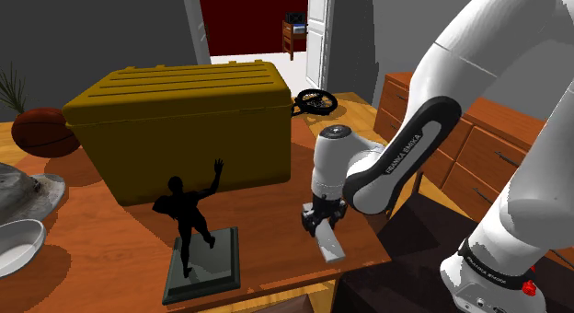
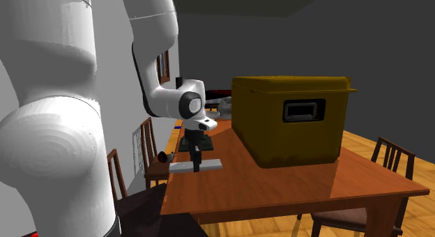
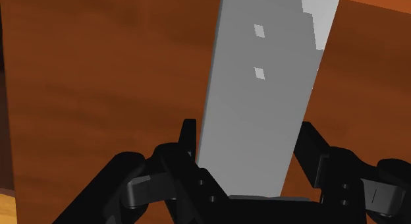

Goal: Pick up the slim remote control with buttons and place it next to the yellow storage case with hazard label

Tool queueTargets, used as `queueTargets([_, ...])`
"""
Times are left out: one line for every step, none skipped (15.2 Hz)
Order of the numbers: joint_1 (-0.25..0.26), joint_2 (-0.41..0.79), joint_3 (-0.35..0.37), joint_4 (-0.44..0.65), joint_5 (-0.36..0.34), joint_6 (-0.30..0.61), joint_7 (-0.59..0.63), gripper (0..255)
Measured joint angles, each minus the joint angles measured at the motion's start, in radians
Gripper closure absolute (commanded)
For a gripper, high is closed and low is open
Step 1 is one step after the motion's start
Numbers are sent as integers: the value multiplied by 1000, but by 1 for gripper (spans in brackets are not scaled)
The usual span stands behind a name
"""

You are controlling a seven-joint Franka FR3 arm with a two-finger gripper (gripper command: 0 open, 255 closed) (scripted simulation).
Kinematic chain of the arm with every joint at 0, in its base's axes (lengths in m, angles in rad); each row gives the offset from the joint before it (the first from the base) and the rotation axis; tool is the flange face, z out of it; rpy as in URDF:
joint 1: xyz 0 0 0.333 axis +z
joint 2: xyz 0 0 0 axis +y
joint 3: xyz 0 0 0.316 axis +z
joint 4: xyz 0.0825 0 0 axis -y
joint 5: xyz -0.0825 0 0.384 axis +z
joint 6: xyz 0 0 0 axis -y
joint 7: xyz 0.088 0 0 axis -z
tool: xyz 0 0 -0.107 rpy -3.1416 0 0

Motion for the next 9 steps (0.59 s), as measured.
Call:
queueTargets([-2,-20,5,-3,26,-14,-20,255])
queueTargets([-2,-41,9,-1,52,-34,-39,255])
queueTargets([0,-54,11,3,68,-49,-49,255])
queueTargets([2,-71,13,2,87,-64,-62,255])
queueTargets([4,-90,14,3,106,-80,-76,255])
queueTargets([8,-107,14,5,123,-98,-86,255])
queueTargets([12,-128,13,7,142,-119,-100,255])
queueTargets([14,-142,11,10,154,-134,-109,255])
queueTargets([16,-157,9,14,165,-152,-117,255])
